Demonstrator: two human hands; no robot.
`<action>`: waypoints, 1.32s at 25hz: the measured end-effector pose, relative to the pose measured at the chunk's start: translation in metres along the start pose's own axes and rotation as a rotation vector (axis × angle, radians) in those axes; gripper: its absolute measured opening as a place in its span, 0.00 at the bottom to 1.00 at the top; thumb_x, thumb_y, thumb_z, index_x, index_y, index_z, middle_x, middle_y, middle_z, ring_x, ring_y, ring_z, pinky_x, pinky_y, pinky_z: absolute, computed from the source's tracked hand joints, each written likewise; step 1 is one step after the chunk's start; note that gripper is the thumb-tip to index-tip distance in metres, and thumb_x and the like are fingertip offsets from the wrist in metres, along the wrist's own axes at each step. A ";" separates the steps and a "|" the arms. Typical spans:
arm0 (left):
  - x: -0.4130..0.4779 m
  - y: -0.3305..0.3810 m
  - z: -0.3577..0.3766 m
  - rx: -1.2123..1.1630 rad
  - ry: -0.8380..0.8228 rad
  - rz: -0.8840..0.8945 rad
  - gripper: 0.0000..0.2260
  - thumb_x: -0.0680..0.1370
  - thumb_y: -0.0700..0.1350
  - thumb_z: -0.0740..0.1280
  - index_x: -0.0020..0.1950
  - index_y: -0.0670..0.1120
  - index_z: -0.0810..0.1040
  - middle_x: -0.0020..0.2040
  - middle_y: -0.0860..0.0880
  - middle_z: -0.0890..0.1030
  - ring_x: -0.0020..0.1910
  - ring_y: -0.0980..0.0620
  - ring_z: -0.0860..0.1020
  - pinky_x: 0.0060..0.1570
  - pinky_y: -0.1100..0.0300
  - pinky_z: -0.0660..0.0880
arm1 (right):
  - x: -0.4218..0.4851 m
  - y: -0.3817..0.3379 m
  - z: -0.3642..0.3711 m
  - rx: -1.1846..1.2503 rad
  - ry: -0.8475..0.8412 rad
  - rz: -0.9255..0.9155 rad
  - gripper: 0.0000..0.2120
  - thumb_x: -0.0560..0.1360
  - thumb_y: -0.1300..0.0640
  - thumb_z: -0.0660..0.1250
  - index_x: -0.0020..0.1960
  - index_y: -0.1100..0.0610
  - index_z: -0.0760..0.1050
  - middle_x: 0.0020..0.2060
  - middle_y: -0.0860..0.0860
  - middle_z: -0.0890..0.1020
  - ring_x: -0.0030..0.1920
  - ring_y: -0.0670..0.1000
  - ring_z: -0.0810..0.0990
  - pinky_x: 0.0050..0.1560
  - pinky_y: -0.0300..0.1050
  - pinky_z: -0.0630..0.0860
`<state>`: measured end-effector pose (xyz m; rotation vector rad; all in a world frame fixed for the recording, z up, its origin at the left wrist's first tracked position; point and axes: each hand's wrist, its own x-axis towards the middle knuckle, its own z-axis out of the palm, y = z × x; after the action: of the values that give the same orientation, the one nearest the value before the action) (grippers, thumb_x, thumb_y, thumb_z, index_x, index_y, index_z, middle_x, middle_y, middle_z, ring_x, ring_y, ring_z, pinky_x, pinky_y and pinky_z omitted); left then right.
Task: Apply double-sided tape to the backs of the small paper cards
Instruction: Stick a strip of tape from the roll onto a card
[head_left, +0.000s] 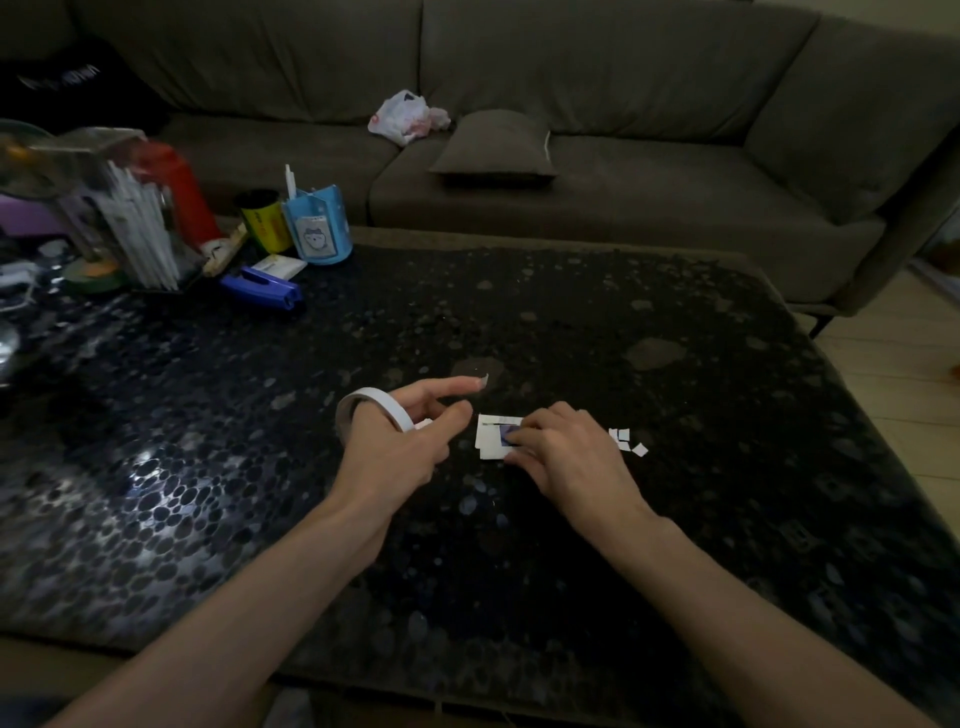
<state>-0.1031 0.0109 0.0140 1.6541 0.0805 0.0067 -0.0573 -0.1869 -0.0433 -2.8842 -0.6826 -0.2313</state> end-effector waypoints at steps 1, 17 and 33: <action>0.000 0.000 -0.002 -0.007 0.004 0.000 0.10 0.81 0.45 0.72 0.52 0.61 0.87 0.31 0.60 0.75 0.26 0.61 0.69 0.25 0.69 0.65 | -0.001 0.000 0.001 -0.055 0.034 -0.041 0.17 0.83 0.47 0.66 0.70 0.49 0.78 0.63 0.49 0.81 0.61 0.49 0.77 0.60 0.46 0.72; -0.004 0.003 -0.012 -0.025 0.027 0.006 0.10 0.80 0.43 0.72 0.53 0.58 0.88 0.30 0.58 0.74 0.25 0.61 0.67 0.24 0.69 0.63 | -0.007 -0.009 -0.008 -0.130 0.094 -0.076 0.10 0.81 0.53 0.71 0.61 0.53 0.81 0.47 0.49 0.86 0.44 0.49 0.84 0.52 0.47 0.79; -0.004 0.003 -0.011 -0.039 0.032 0.018 0.10 0.80 0.42 0.72 0.53 0.56 0.88 0.31 0.56 0.74 0.24 0.61 0.68 0.24 0.69 0.63 | -0.009 -0.006 -0.006 -0.032 0.081 -0.083 0.05 0.79 0.53 0.73 0.52 0.53 0.82 0.46 0.50 0.85 0.43 0.50 0.84 0.51 0.50 0.82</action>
<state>-0.1076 0.0211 0.0182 1.6160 0.0888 0.0481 -0.0687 -0.1873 -0.0382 -2.8612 -0.7911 -0.3711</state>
